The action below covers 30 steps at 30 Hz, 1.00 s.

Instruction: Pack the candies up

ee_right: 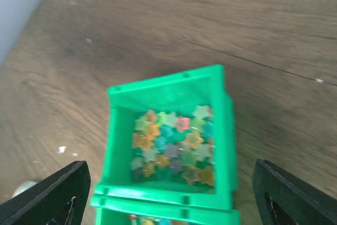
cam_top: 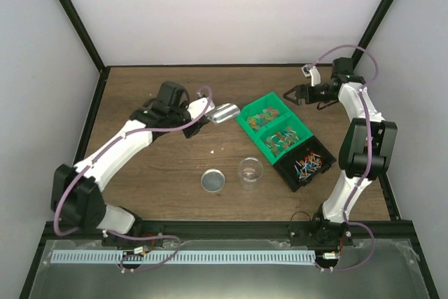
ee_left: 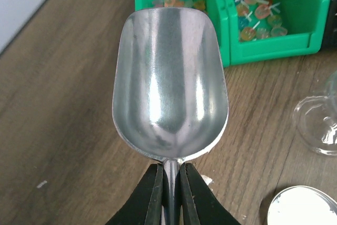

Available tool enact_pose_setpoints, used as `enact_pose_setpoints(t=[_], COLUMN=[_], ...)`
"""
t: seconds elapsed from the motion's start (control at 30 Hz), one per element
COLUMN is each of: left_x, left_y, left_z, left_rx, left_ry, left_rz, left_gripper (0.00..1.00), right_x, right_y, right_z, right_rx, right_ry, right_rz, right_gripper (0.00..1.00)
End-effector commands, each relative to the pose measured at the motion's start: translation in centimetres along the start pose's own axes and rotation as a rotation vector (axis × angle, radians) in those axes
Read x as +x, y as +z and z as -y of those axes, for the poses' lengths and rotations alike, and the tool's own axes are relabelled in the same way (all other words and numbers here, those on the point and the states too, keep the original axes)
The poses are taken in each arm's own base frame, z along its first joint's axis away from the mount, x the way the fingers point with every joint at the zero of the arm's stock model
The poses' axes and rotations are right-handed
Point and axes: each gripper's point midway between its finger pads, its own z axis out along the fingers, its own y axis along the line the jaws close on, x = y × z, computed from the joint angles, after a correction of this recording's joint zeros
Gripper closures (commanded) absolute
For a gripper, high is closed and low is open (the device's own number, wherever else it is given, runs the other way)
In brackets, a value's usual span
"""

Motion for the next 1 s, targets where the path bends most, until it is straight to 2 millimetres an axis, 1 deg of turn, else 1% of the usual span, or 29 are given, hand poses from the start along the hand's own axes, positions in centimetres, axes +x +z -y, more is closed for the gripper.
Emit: enact_pose_setpoints(t=[0.0,0.1,0.17,0.23,0.33,0.47,0.53,0.57,0.6,0.67,0.73,0.77,0.83,0.9,0.97], left_x=[0.3,-0.6,-1.4,-1.5,-0.5,0.8,1.0,1.0,0.9,0.9,1.6,2.0,2.5,2.2,1.8], left_y=[1.6,1.7,1.5,1.7,2.5,2.8,2.7,2.7,2.8,3.0,3.5,3.7,4.1,4.1,4.0], left_z=[-0.7,-0.8,-0.4,-0.4,-0.4,-0.1,-0.4,-0.7,-0.9,-1.1,-0.8,-0.7,-0.9,-0.8,-0.6], left_rx=[0.044,0.059,0.088,0.093,0.112,0.134,0.124,0.115,0.107,0.1,0.116,0.121,0.114,0.123,0.132], left_ry=[-0.02,-0.012,0.013,0.015,-0.011,-0.032,-0.045,-0.052,-0.068,-0.09,-0.105,-0.112,-0.146,-0.165,-0.182], left_rz=[-0.062,-0.044,-0.023,-0.035,-0.079,-0.158,-0.175,-0.181,-0.181,-0.181,-0.202,-0.215,-0.238,-0.235,-0.222], left_gripper=[0.96,0.96,0.96,0.96,0.96,0.96,0.96,0.96,0.96,0.96,0.96,0.96,0.96,0.96,0.96], right_x=[0.6,2.3,4.6,6.7,9.0,10.5,11.4,11.6,11.5,10.4,9.3,9.0,9.4,9.5,9.3], right_y=[-0.1,-0.1,0.0,0.1,-0.2,-0.9,-0.9,-0.8,-0.6,-0.3,0.4,0.9,2.4,3.3,3.8], right_z=[3.5,4.5,4.4,4.5,4.3,3.5,3.6,4.0,4.6,5.2,5.0,4.8,3.9,3.4,3.4], right_rx=[0.147,0.182,0.164,0.175,0.178,0.178,0.188,0.201,0.224,0.251,0.252,0.261,0.283,0.314,0.347], right_ry=[-0.06,-0.048,-0.029,-0.035,-0.082,-0.128,-0.125,-0.125,-0.12,-0.09,-0.076,-0.091,-0.15,-0.203,-0.217], right_rz=[-0.092,-0.165,-0.228,-0.288,-0.341,-0.37,-0.391,-0.397,-0.396,-0.377,-0.352,-0.349,-0.373,-0.379,-0.377], right_gripper=[0.13,0.13,0.13,0.14,0.15,0.16,0.19,0.21,0.25,0.33,0.41,0.45,0.51,0.56,0.62])
